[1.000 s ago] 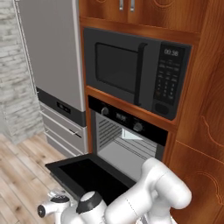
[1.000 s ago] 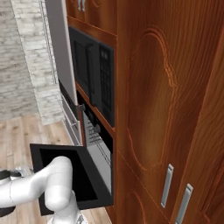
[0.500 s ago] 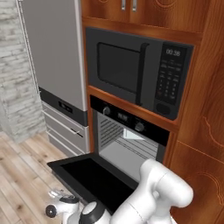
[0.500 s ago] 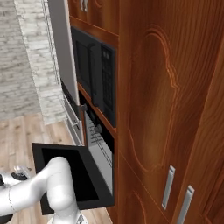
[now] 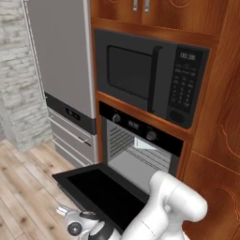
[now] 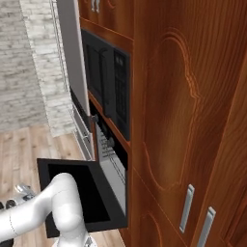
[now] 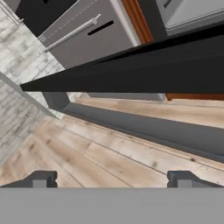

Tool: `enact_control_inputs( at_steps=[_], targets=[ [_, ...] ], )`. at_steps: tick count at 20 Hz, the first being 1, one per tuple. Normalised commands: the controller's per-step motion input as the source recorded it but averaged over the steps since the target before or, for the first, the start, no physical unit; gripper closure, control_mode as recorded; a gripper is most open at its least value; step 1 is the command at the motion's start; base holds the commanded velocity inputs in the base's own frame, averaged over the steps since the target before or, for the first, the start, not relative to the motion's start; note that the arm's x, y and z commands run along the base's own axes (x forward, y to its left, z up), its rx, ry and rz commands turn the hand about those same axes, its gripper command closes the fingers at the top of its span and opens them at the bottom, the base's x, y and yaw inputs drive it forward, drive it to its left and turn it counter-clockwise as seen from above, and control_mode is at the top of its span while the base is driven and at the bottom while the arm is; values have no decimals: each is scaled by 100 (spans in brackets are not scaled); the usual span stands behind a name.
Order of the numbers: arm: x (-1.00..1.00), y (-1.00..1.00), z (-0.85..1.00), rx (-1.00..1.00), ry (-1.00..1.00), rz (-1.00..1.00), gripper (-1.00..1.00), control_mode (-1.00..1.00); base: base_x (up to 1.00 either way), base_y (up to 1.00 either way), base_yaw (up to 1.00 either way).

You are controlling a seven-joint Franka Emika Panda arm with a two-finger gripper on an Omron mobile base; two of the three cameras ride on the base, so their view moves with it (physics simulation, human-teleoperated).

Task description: Take the baked cake out of the oven and place it on the plate for cooling. Then close the oven door.

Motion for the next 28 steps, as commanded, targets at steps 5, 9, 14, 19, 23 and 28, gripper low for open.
enact_control_inputs(
  at_steps=[5,9,14,19,23,28],
  targets=[
    [31,-27,-40,-24,-9,-31,-100,-100,0,0,0],
    [3,5,-13,-4,1,-17,-100,-100,0,0,0],
    [0,2,-4,0,0,-2,-100,-100,0,0,0],
    [-3,23,-6,-13,6,-30,-100,-100,0,0,0],
    [-6,26,-35,-16,5,-46,-100,-100,0,0,0],
    [-1,1,-72,-22,-1,-49,-100,-100,0,0,0]
  ],
)
